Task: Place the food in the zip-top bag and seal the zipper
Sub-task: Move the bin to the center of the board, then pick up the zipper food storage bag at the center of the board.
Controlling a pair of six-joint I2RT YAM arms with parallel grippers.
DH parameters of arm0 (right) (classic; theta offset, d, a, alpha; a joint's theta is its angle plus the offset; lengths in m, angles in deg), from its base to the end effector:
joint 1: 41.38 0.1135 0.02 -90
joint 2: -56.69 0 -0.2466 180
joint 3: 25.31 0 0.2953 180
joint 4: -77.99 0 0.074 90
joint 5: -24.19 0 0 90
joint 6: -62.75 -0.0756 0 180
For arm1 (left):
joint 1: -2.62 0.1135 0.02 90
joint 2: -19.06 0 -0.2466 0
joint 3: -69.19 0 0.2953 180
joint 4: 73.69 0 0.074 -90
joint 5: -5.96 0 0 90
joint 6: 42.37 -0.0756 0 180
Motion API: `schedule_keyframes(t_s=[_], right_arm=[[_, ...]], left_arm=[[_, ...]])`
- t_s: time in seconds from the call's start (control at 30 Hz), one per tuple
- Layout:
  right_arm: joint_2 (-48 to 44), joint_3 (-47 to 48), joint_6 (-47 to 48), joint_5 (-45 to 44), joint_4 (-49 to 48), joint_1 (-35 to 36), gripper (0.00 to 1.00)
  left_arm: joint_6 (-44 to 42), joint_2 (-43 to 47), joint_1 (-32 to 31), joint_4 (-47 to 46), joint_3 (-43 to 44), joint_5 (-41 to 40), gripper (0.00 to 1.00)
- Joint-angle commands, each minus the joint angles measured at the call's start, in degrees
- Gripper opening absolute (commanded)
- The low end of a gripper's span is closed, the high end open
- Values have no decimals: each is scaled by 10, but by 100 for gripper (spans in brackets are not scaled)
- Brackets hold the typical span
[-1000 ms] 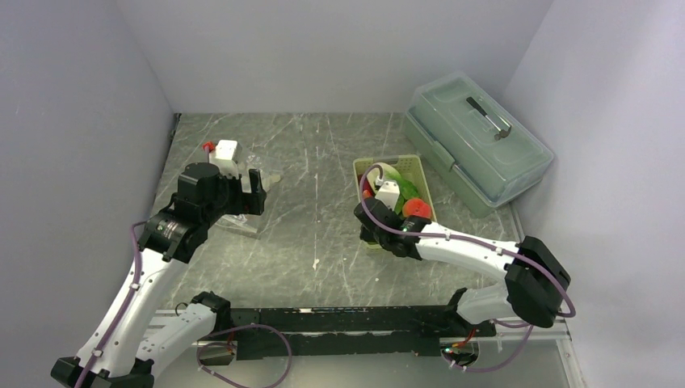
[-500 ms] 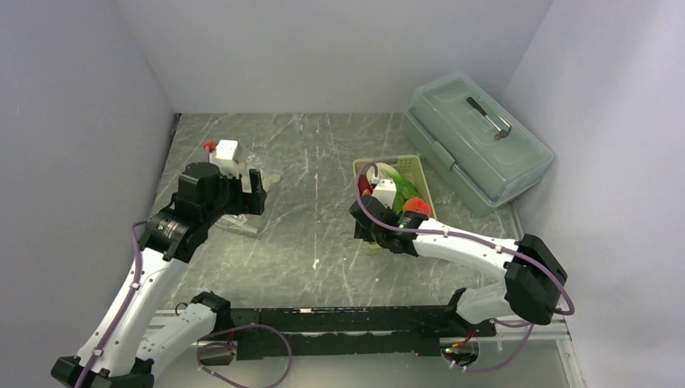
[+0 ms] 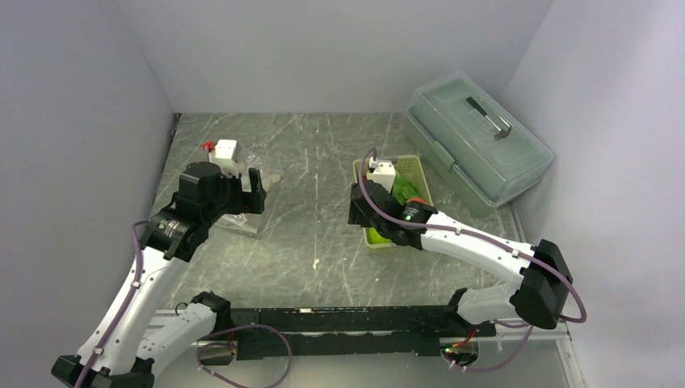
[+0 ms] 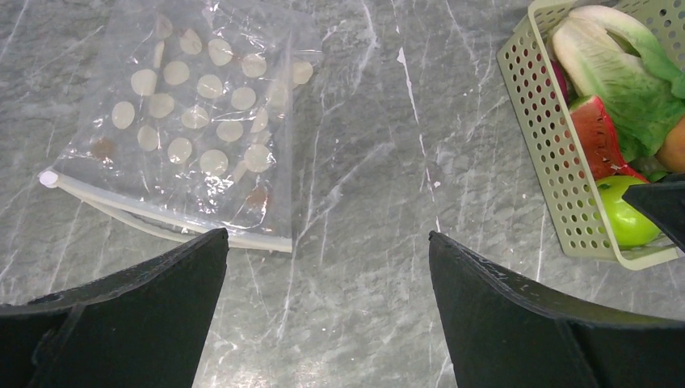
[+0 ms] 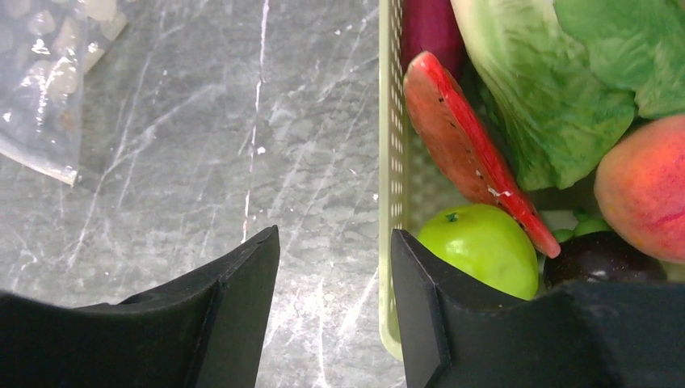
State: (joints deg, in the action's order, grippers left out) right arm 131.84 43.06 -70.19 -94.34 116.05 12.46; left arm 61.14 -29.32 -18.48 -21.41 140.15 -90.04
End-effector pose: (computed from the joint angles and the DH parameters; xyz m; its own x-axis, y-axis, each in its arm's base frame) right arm 0.2354 0.2610 0.2180 -0.6517 0.1226 -0.7485 -0.0896 0.9675 0.2365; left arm 0.2440 -0.0857 0.3373 -0.5133 -0.0510 -0.8567 0.1578 0.9756 -0.1526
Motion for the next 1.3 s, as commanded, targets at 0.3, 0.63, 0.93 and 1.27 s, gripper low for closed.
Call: schedule_keyframes(t_s=[0.3, 0.63, 0.93, 1.27], right_arm=[[-16, 65, 88, -11, -4, 4, 73], [-56, 38, 140, 24, -30, 4, 79], [-96, -8, 144, 38, -34, 4, 79], [-113, -39, 147, 66, -48, 4, 79]], left_arm=[[157, -3, -3, 18, 11, -52, 99], [317, -2, -2, 52, -45, -94, 89], [378, 8, 56, -11, -130, -44, 86], [395, 6, 233, -102, -232, 85, 75]])
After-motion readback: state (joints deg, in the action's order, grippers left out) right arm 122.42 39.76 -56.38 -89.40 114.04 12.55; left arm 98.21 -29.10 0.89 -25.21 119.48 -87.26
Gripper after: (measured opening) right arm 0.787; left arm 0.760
